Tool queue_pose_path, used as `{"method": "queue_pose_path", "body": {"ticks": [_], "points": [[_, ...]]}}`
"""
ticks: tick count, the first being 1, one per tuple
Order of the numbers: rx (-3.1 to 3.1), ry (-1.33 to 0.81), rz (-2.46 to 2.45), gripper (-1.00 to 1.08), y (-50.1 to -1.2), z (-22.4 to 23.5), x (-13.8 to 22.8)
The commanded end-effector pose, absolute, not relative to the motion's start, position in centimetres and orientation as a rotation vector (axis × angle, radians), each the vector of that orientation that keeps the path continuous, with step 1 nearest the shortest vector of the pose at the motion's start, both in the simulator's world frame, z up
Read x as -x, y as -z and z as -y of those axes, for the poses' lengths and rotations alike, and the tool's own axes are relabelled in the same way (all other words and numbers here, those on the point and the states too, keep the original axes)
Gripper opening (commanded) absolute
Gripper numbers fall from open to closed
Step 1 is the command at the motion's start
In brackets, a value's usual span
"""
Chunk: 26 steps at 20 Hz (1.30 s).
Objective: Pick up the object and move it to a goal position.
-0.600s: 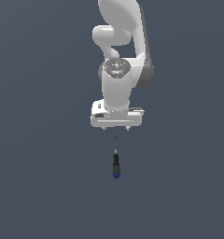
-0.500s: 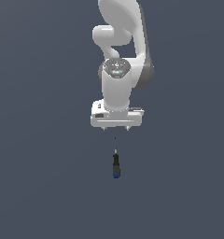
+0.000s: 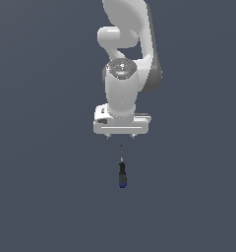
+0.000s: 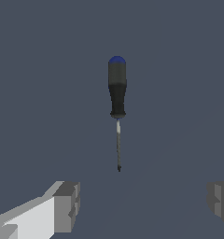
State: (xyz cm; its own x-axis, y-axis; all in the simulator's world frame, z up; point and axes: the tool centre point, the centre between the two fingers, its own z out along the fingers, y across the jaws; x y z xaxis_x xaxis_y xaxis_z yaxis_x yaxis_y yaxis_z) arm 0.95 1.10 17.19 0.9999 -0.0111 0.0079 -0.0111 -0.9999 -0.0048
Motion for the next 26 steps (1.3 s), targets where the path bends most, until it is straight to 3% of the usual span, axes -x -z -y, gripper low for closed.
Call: {"method": "queue_pose_path", "body": {"ticks": [1, 11, 26], "points": [[3.138, 0.015, -0.020, 1.00, -17.3, -1.1, -1.0], [3.140, 0.011, -0.009, 1.00, -15.3, -1.2, -2.3], [3.142, 0.001, 0.023, 1.00, -7.6, -1.8, -6.1]]}}
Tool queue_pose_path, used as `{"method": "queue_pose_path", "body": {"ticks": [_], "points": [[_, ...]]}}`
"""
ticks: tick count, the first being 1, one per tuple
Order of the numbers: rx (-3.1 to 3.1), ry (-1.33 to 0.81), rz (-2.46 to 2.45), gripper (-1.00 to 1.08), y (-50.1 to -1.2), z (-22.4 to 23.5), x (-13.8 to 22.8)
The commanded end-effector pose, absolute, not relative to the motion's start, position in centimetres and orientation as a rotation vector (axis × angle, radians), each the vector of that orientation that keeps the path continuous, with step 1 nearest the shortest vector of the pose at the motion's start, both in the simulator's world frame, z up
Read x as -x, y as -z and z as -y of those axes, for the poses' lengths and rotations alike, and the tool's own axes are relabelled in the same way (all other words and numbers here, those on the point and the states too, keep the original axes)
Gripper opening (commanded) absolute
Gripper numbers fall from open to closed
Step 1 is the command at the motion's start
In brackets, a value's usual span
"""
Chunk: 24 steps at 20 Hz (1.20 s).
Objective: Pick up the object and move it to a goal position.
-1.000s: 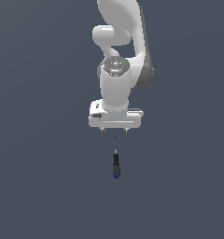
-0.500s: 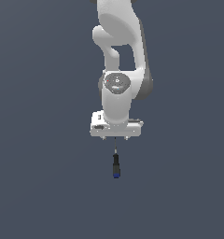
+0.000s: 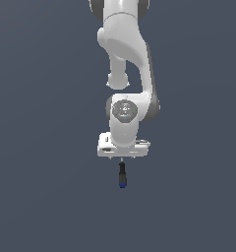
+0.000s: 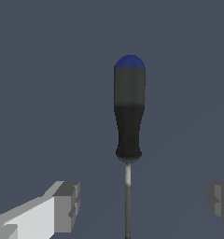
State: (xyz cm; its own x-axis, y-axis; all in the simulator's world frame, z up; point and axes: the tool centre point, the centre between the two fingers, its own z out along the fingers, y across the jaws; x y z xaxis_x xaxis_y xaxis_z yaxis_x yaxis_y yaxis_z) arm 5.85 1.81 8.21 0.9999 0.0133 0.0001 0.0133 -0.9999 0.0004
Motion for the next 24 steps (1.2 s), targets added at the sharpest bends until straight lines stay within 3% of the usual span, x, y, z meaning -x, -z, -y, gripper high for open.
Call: {"method": "queue_pose_path", "body": {"ticks": [1, 11, 24], "points": [[-3.141, -0.001, -0.024, 1.00, -7.4, -1.9, -6.2], [-3.141, 0.001, -0.027, 1.00, -6.3, -1.9, -6.4], [-3.141, 0.000, -0.027, 1.00, -1.5, -1.9, -6.5]]}}
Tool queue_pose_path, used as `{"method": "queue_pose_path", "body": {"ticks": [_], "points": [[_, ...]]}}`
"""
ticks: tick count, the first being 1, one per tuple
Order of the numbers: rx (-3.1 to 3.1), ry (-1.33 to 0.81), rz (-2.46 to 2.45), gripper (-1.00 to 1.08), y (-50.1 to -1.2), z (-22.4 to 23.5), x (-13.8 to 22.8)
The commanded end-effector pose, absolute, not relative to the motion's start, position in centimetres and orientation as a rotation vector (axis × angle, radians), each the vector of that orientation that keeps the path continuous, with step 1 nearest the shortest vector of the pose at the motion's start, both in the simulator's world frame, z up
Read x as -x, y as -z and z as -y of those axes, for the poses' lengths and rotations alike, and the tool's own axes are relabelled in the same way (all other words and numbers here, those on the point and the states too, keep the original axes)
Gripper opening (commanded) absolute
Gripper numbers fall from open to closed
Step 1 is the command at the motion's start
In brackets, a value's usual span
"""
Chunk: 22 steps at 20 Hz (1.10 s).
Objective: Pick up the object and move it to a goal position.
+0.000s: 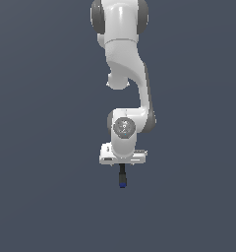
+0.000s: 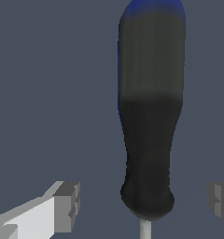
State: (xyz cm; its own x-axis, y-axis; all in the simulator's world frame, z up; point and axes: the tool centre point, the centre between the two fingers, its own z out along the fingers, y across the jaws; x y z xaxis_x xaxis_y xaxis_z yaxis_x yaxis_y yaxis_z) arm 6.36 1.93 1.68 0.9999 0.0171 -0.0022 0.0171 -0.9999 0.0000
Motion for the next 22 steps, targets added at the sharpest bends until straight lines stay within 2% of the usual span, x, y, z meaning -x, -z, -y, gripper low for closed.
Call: {"method": "queue_pose_path", "body": {"ticks": [1, 2, 3, 22], "points": [[-3.141, 0.000, -0.027, 1.00, -1.5, -1.9, -6.5], [-3.141, 0.000, -0.027, 1.00, -1.5, -1.9, -6.5], [-3.141, 0.000, -0.027, -1.00, -1.5, -1.9, -6.5], [-3.141, 0.000, -0.027, -1.00, -2.0, -3.1, -5.4]]}}
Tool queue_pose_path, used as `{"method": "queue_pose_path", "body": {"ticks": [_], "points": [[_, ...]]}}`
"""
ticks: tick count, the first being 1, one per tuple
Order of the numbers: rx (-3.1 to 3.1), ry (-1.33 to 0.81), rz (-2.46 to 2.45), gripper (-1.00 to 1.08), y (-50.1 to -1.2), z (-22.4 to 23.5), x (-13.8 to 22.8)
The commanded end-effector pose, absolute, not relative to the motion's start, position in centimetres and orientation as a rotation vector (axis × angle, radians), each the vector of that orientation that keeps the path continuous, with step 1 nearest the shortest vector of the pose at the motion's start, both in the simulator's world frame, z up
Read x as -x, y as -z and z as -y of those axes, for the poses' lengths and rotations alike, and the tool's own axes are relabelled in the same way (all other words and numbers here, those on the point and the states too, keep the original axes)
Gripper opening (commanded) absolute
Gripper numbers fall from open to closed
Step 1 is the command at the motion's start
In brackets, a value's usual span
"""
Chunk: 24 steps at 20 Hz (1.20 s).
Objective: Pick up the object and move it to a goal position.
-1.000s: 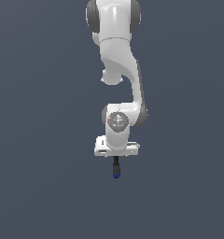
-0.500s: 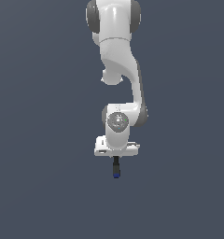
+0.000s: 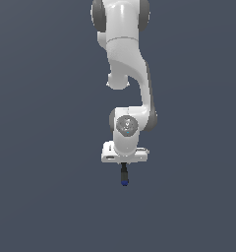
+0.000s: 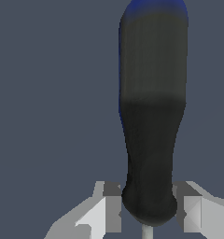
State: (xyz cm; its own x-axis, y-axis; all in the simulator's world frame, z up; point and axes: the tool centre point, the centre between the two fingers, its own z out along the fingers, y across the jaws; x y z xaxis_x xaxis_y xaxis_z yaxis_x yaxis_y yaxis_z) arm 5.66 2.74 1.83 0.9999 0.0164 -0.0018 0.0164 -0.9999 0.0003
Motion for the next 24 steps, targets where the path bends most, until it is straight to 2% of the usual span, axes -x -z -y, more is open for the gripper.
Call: {"method": "queue_pose_path", "body": {"ticks": [1, 17, 24], "points": [[-3.141, 0.000, -0.027, -1.00, -2.2, -3.4, -5.2], [-3.141, 0.000, -0.027, -1.00, -5.9, -12.2, 2.4], [-3.141, 0.000, -0.027, -1.00, -7.0, -14.8, 4.4]]}}
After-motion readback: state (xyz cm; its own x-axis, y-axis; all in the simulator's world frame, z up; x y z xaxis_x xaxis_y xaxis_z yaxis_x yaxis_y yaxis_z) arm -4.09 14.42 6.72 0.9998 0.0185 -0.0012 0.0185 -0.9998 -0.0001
